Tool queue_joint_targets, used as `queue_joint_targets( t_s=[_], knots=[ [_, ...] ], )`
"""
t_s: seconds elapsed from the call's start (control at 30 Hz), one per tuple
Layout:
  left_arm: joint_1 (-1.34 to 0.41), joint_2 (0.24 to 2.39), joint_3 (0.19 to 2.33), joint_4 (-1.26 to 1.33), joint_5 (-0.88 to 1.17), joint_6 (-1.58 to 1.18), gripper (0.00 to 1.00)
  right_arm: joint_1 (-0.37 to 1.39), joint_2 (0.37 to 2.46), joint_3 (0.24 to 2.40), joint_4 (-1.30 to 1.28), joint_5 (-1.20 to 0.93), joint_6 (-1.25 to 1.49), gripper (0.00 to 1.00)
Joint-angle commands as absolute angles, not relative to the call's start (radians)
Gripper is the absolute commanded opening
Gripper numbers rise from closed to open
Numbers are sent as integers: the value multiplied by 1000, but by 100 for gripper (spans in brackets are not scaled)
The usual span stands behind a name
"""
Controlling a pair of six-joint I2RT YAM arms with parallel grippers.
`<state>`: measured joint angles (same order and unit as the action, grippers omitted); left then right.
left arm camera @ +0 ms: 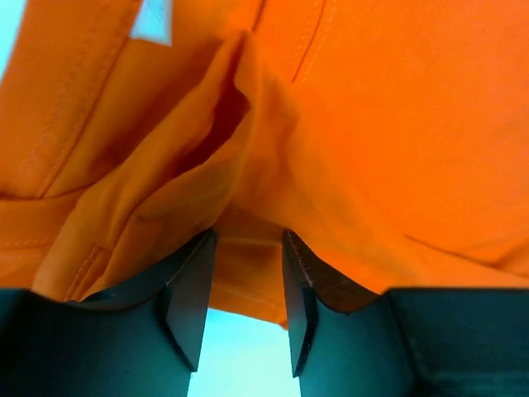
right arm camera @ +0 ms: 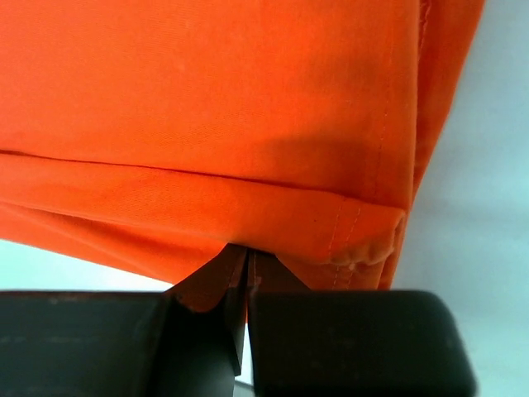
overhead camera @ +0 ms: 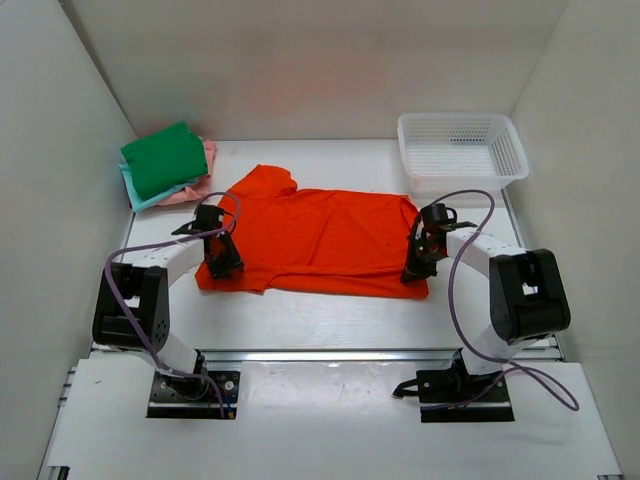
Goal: Fold and stack the t-shirts
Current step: Fold the flattened tshirt in 1/3 of the way
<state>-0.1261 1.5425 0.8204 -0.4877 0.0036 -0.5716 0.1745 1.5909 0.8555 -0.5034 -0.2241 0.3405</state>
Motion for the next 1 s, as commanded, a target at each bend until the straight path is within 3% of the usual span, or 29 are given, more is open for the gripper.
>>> queue_joint_targets(
  t_s=[0.0, 0.17, 0.3, 0.47, 0.67, 0.8, 0.97],
  knots=[
    [-126, 1458, 755, -595, -110, -456, 50, 138, 1675, 884, -581, -193, 238, 0],
    [-164, 1269, 638, -679, -58, -456, 48, 153, 1683, 887, -704, -201, 199, 0],
    [-252, 1218, 693, -761, -81, -462, 47, 160, 1652, 879, -778, -218, 213, 0],
    [-164, 1152, 678, -821, -5, -479, 47, 166, 1577, 853, -854, -227, 222, 0],
    [-178, 974, 753, -810, 17, -561, 45, 138, 1513, 876, -878, -201, 196, 0],
    [-149, 1055, 778, -664, 18, -563, 36, 150, 1558, 905, -871, -199, 189, 0],
    [-187, 1276, 839, -519, -49, -512, 40, 195, 1598, 940, -856, -186, 198, 0]
  ],
)
